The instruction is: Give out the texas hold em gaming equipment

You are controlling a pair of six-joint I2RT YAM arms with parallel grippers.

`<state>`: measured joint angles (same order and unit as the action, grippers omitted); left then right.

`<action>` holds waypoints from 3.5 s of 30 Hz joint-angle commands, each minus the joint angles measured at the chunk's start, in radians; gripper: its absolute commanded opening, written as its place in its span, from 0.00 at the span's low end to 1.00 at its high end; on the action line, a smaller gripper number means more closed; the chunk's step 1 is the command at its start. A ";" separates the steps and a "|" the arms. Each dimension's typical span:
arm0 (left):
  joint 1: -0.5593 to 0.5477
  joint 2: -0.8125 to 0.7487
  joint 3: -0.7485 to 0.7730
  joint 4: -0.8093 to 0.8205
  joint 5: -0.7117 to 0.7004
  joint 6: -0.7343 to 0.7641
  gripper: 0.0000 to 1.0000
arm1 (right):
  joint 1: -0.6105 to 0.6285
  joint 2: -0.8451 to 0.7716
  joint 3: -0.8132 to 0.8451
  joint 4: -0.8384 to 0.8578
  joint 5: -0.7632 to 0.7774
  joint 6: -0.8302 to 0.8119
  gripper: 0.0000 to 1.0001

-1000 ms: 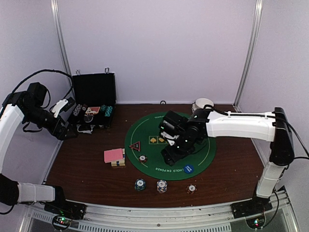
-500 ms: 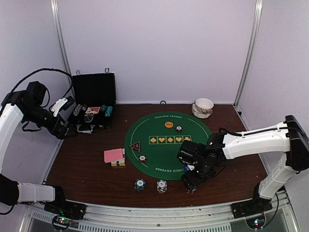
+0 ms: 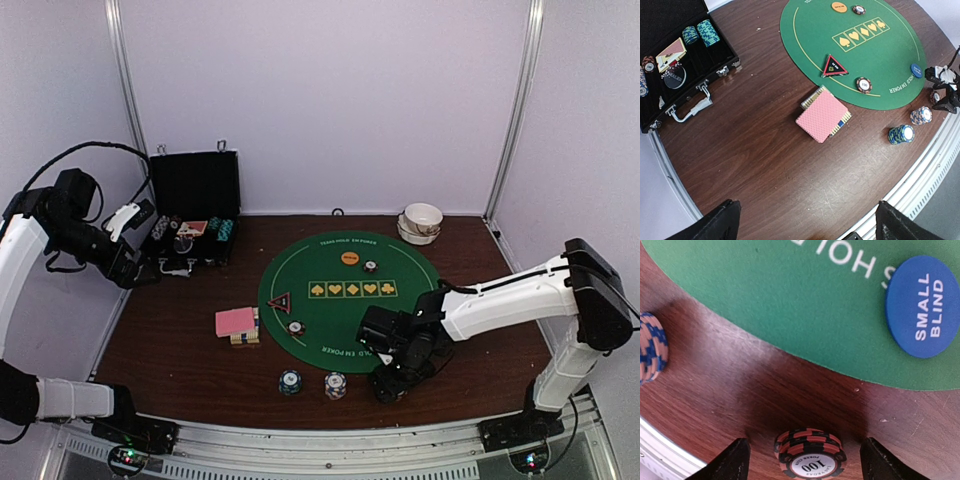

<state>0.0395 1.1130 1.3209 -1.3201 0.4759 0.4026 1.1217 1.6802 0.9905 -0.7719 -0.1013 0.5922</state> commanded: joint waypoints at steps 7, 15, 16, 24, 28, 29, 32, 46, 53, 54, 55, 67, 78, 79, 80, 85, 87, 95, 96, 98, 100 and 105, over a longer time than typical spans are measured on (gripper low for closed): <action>0.007 0.003 0.026 -0.008 0.010 0.005 0.98 | 0.008 0.025 -0.023 0.021 0.003 0.011 0.64; 0.007 -0.001 0.025 -0.011 0.008 0.007 0.98 | 0.008 0.003 -0.014 -0.007 0.013 0.007 0.43; 0.007 -0.002 0.026 -0.011 0.009 0.007 0.98 | 0.008 -0.001 -0.010 -0.015 0.017 0.005 0.40; 0.006 -0.006 0.026 -0.013 0.011 0.007 0.98 | 0.009 -0.031 0.043 -0.101 0.042 -0.019 0.31; 0.007 -0.005 0.027 -0.014 0.010 0.010 0.98 | 0.008 -0.050 0.079 -0.160 0.058 -0.037 0.30; 0.007 -0.005 0.027 -0.014 0.011 0.010 0.98 | 0.008 -0.056 0.091 -0.178 0.065 -0.043 0.30; 0.007 -0.002 0.027 -0.014 0.015 0.010 0.98 | 0.001 -0.071 0.132 -0.230 0.095 -0.060 0.30; 0.007 -0.004 0.035 -0.013 0.018 0.007 0.98 | -0.287 -0.002 0.211 -0.183 0.134 -0.172 0.28; 0.007 -0.004 0.038 -0.017 0.014 0.013 0.98 | -0.363 0.082 0.188 -0.087 0.109 -0.183 0.28; 0.007 -0.004 0.037 -0.017 0.013 0.013 0.98 | -0.366 0.094 0.185 -0.079 0.108 -0.184 0.30; 0.006 -0.003 0.037 -0.017 0.012 0.013 0.98 | -0.370 0.103 0.180 -0.070 0.109 -0.184 0.31; 0.007 0.002 0.037 -0.017 0.011 0.018 0.98 | -0.392 0.113 0.130 -0.035 0.104 -0.171 0.65; 0.006 -0.002 0.041 -0.017 0.000 0.018 0.97 | -0.254 -0.044 0.276 -0.167 0.119 -0.201 0.68; 0.006 -0.003 0.041 -0.017 0.000 0.019 0.97 | -0.220 -0.049 0.296 -0.181 0.119 -0.202 0.70; 0.007 -0.003 0.041 -0.016 0.003 0.018 0.98 | -0.182 -0.048 0.315 -0.192 0.119 -0.200 0.72; 0.006 -0.003 0.040 -0.017 0.005 0.018 0.98 | -0.002 0.003 0.405 -0.210 0.082 -0.201 0.81; 0.007 -0.005 0.041 -0.019 0.005 0.018 0.97 | 0.046 0.042 0.432 -0.209 0.057 -0.206 0.83; 0.007 -0.011 0.044 -0.029 0.006 0.018 0.97 | 0.119 0.201 0.533 -0.198 0.012 -0.255 0.85; 0.007 -0.012 0.045 -0.031 0.005 0.019 0.98 | 0.120 0.213 0.539 -0.199 0.010 -0.259 0.84; 0.007 -0.012 0.046 -0.033 0.003 0.021 0.98 | 0.119 0.236 0.549 -0.196 0.011 -0.266 0.84; 0.007 -0.013 0.044 -0.033 0.003 0.022 0.98 | 0.119 0.253 0.554 -0.193 0.014 -0.272 0.84; 0.007 -0.016 0.043 -0.034 0.004 0.024 0.98 | 0.118 0.289 0.560 -0.181 0.009 -0.280 0.82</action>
<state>0.0395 1.1107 1.3361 -1.3483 0.4755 0.4107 1.2392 1.9400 1.5219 -0.9550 -0.0860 0.3336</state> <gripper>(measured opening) 0.976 0.829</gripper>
